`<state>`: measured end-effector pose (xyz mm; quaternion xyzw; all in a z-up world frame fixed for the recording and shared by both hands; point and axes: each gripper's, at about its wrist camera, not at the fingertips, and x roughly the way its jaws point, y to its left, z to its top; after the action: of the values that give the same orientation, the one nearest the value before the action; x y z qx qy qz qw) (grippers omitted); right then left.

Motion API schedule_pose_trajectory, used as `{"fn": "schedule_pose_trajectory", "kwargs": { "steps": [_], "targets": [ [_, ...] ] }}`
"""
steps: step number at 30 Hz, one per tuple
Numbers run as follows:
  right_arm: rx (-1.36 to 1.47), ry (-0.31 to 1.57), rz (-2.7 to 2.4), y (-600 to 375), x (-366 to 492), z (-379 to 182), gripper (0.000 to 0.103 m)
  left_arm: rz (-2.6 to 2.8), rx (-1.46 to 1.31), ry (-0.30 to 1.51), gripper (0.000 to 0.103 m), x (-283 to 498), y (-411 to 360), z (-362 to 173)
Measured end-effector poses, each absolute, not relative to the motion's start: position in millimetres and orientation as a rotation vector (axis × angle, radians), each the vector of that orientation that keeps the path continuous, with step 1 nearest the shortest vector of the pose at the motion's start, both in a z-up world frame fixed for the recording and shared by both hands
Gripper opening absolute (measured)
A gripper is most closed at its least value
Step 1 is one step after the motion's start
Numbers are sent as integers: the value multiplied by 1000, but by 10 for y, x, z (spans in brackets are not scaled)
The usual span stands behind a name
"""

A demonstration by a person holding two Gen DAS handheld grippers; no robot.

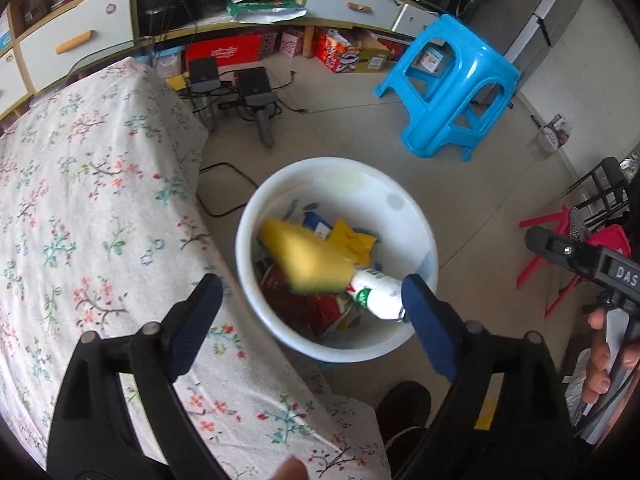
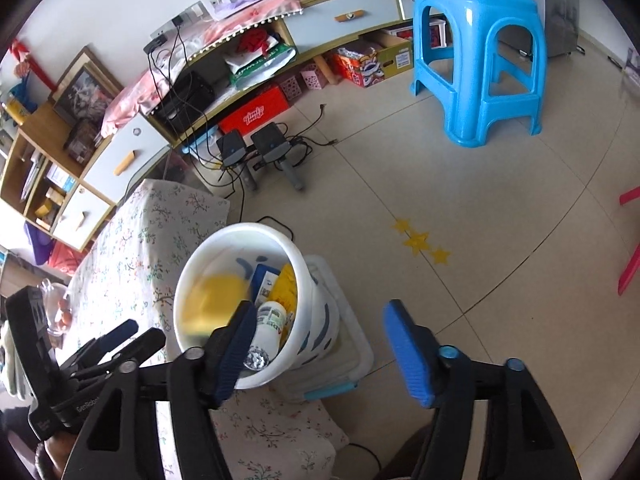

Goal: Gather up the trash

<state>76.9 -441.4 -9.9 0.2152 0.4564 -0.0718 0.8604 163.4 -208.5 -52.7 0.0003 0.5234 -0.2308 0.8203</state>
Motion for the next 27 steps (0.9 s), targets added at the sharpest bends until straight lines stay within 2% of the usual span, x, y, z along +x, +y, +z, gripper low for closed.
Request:
{"fn": "schedule_pose_trajectory", "kwargs": {
  "steps": [7, 25, 27],
  "targets": [
    [418, 936, -132, -4239, 751, -8, 74, -380, -7, 1079, 102, 1524, -1669, -466],
    [133, 807, 54, -2798, 248, 224, 79, -104, -97, 895, 102, 662, -354, -105],
    [89, 760, 44, -2654, 138, 247, 82, -83, -112, 889, 102, 526, -276, -111]
  ]
}}
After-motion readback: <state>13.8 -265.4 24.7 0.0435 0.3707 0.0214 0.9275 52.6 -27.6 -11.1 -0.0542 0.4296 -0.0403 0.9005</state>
